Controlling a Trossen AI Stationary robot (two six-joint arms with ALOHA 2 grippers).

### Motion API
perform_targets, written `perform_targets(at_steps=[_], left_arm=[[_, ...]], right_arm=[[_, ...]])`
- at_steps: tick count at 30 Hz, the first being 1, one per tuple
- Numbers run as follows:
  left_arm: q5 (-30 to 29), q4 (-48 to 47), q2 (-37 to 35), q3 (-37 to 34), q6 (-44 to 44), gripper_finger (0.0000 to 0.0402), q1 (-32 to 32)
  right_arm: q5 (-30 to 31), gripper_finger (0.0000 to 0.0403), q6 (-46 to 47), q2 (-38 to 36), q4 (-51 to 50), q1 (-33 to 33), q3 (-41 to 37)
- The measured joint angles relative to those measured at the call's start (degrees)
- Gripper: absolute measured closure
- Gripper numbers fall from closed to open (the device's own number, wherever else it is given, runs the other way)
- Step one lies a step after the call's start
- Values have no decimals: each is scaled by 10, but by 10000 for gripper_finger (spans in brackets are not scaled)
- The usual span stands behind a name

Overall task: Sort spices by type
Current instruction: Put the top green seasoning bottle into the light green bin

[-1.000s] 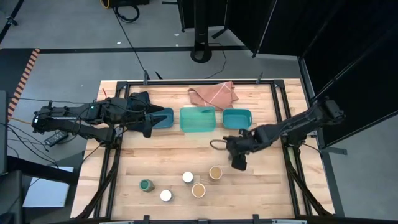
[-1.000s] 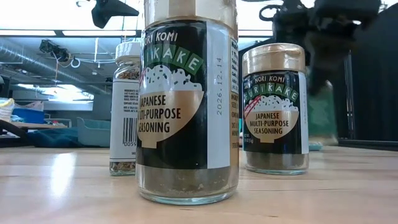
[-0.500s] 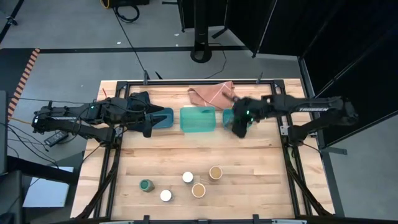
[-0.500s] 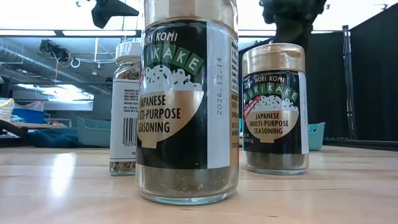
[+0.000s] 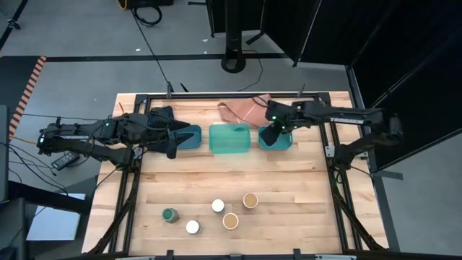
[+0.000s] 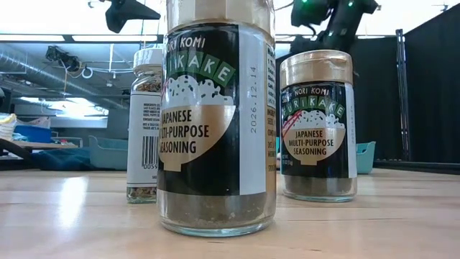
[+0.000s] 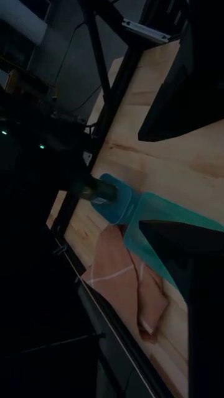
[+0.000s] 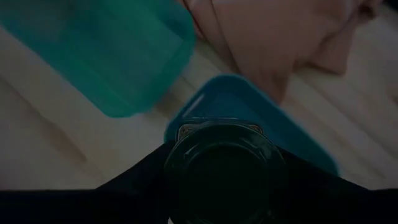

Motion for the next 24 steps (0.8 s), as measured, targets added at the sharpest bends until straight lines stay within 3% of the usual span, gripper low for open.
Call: perform_targets(at_steps=[6, 13, 20, 24], left_arm=[[-11, 0, 0, 0, 0, 178, 0], [-15, 0, 0, 0, 0, 178, 0], [-15, 0, 0, 0, 0, 178, 0], [-15, 0, 0, 0, -1, 178, 0]], right_arm=[[3, 199, 43, 51, 1, -4, 0], [38, 180, 71, 93, 4, -5, 0], [58, 198, 81, 93, 36, -5, -1], [59, 177, 84, 93, 45, -5, -1]])
